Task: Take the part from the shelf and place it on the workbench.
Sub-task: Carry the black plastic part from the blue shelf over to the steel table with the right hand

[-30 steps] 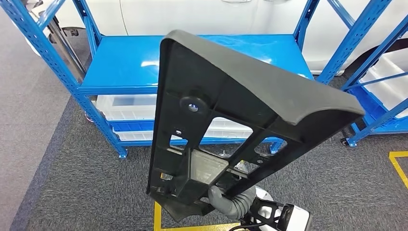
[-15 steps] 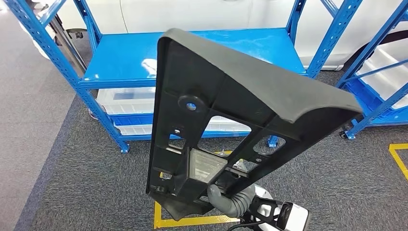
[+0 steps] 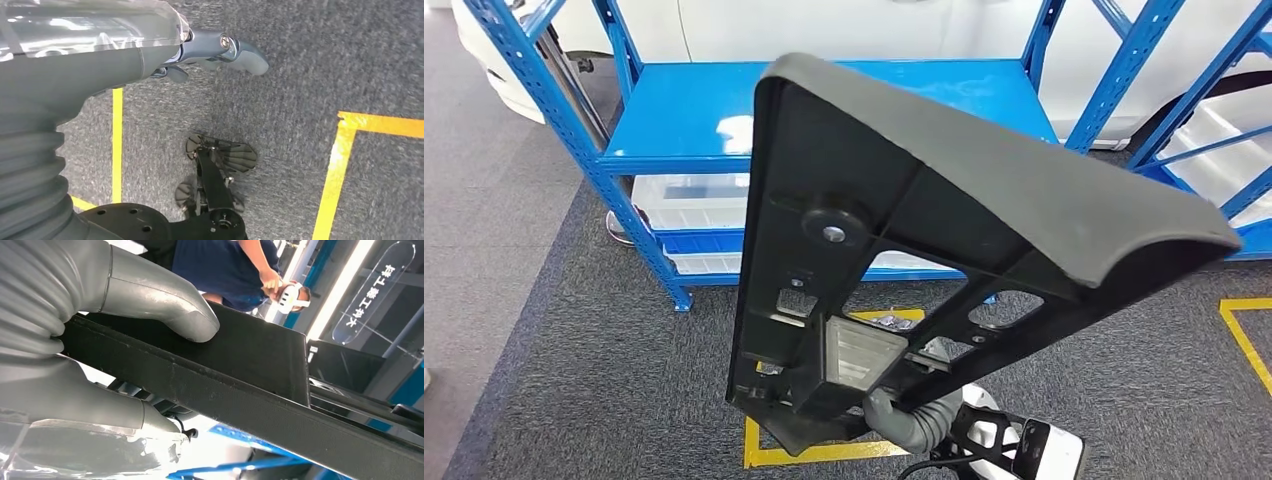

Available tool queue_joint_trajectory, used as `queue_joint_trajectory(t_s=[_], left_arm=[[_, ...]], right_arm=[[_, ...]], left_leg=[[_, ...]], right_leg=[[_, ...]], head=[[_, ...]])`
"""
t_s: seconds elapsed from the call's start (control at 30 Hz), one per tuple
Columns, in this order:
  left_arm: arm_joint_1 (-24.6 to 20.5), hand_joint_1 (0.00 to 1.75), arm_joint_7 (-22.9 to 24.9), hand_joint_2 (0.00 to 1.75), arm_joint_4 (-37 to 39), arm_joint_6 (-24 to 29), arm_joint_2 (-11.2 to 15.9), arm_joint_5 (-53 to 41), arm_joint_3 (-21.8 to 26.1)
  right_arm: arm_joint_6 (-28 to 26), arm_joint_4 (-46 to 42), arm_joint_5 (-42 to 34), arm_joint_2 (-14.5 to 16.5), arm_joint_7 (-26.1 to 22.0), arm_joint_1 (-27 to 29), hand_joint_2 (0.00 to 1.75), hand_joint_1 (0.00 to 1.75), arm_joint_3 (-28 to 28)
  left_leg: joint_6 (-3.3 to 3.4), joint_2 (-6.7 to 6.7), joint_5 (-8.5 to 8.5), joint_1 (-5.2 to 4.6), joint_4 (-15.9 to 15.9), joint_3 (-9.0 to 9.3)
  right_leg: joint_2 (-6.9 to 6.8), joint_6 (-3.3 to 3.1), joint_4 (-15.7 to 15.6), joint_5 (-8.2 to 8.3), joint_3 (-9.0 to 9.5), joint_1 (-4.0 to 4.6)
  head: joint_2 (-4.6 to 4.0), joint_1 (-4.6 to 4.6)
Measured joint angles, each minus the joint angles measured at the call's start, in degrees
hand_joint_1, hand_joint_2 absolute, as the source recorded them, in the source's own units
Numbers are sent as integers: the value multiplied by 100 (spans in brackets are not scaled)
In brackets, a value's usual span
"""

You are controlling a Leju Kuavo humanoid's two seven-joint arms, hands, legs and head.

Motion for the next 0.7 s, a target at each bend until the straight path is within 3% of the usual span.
queue_joint_trajectory(t_s=[0.07,0.1,0.17,0.23,0.33,0.37,0.4,0.43,0.47,0.53,0.6,0.67,0.7], left_arm=[[-2,0,-23,175,0,-3,16,-19,13],[-6,0,-23,175,0,-4,28,-35,21],[-36,0,-9,175,-1,-5,47,-74,34],[-77,0,10,175,-1,-12,55,-99,38],[-91,0,65,175,0,18,70,-122,47],[-90,0,92,175,0,52,76,-123,58],[-89,0,116,175,0,91,79,-123,72],[-89,0,133,175,0,131,81,-123,85],[-89,0,143,175,-1,164,85,-124,96],[-85,0,147,175,-1,196,95,-136,113],[-84,0,151,175,-1,206,104,-150,126],[-89,0,149,175,-2,294,107,-149,134],[-94,0,139,175,-2,382,102,-146,138]], right_arm=[[-32,-46,40,1,0,-14,175,175,-17],[-69,-66,57,1,0,-19,175,175,-22],[-156,-93,85,0,0,-23,175,175,-28],[-212,-118,107,2,0,-34,175,175,-34],[-246,-133,104,13,0,-57,175,175,-36],[-263,-133,89,14,0,-65,175,175,-36],[-287,-132,68,13,0,-82,175,175,-36],[-314,-132,47,13,0,-109,175,175,-36],[-337,-131,31,13,0,-146,175,175,-36],[-366,-131,16,13,0,-218,175,175,-36],[-386,-131,13,12,0,-261,175,175,-36],[-408,-132,12,7,0,-277,175,175,-36],[-415,-133,6,3,0,-281,175,175,-36]], left_leg=[[-55,57,-19,-29,39,-15],[-85,97,-22,-44,47,-23],[-153,186,-27,-50,49,-33],[-213,139,-170,-31,206,-95],[-253,-44,-715,-15,1185,-506],[-257,-67,-824,-15,1507,-648],[-255,-81,-827,-15,1660,-713],[-246,-94,-719,-16,1592,-678],[-230,-126,-526,-15,1314,-545],[-178,-361,-171,-9,554,-205],[-141,-560,-78,-11,144,-32],[-102,-511,-79,-10,81,-21],[-71,-452,-52,1,53,-21]], right_leg=[[-149,-59,-594,185,255,38],[-174,-91,-684,184,274,58],[-79,-165,-710,212,238,66],[12,-245,-741,258,221,53],[158,-311,-755,301,190,49],[215,-318,-751,307,181,55],[277,-320,-744,311,174,61],[340,-320,-735,315,173,64],[403,-318,-722,316,175,66],[522,-292,-689,316,163,71],[632,-225,-662,338,102,59],[744,-137,-670,384,43,45],[731,-101,-660,381,22,48]], head=[[-1,0],[-1,-1],[-1,-1],[0,-1],[-1,-1],[-1,0],[-1,0],[0,0],[0,0],[0,0],[0,-1],[0,-1],[0,0]])
